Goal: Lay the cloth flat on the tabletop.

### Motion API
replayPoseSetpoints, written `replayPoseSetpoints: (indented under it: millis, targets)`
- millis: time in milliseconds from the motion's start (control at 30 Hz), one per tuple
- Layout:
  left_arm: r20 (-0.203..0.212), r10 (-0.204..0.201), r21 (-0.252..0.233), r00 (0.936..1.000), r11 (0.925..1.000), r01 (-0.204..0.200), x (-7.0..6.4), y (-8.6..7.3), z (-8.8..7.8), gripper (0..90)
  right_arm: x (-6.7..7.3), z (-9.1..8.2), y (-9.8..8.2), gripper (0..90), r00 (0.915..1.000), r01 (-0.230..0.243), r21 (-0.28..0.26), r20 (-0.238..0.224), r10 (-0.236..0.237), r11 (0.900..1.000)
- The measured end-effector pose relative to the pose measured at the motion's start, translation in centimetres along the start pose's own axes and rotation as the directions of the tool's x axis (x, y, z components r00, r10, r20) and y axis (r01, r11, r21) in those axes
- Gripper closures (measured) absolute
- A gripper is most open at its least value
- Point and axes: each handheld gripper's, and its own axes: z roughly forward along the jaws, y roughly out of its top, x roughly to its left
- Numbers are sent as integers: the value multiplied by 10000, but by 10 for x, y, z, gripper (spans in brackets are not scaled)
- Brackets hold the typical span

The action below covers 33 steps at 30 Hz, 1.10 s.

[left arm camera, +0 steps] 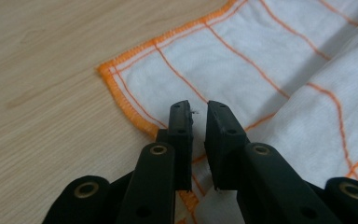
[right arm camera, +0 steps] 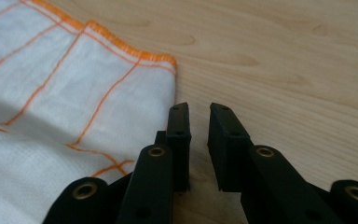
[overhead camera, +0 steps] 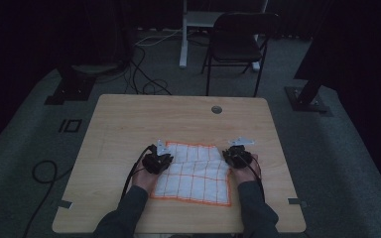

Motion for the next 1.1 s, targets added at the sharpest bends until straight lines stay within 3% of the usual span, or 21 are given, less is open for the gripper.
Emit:
replayPoseSetpoints:
  millis: [200,333,433,633,867,933,1033,1067,1100]
  targets:
    - [56,-31,128,10000,9999,30,1,-2,4,821,2,5,-1,786,9998,17,218,-201,-13,9998]
    - [49,-59,128,10000,9999,58,1,-1,4,821,0,4,1,786,9953,-347,223,-896,366,9991]
    - [46,-63,133,10000,9999,63,1,-1,5,822,0,5,3,786,9930,-397,234,-1102,420,9989]
    - [-6,-12,152,10000,9999,12,1,0,5,820,1,13,8,779,9915,-514,392,-1173,556,9979]
    - [17,-75,142,10000,9999,75,2,0,6,821,4,15,13,732,9790,-679,363,-1903,736,9970]
    - [15,-82,144,10000,9999,82,2,0,6,821,8,19,15,718,9851,-475,559,-1624,560,9973]
    - [23,-83,143,10000,9999,83,2,0,6,821,9,20,16,699,9871,-533,513,-1485,604,9973]
    - [10,-90,137,10000,9999,90,3,0,6,821,10,20,16,680,9902,-567,510,-1248,627,9971]
    - [20,-106,135,9999,9999,106,3,0,6,821,8,21,16,668,9892,-804,501,-1191,859,9955]
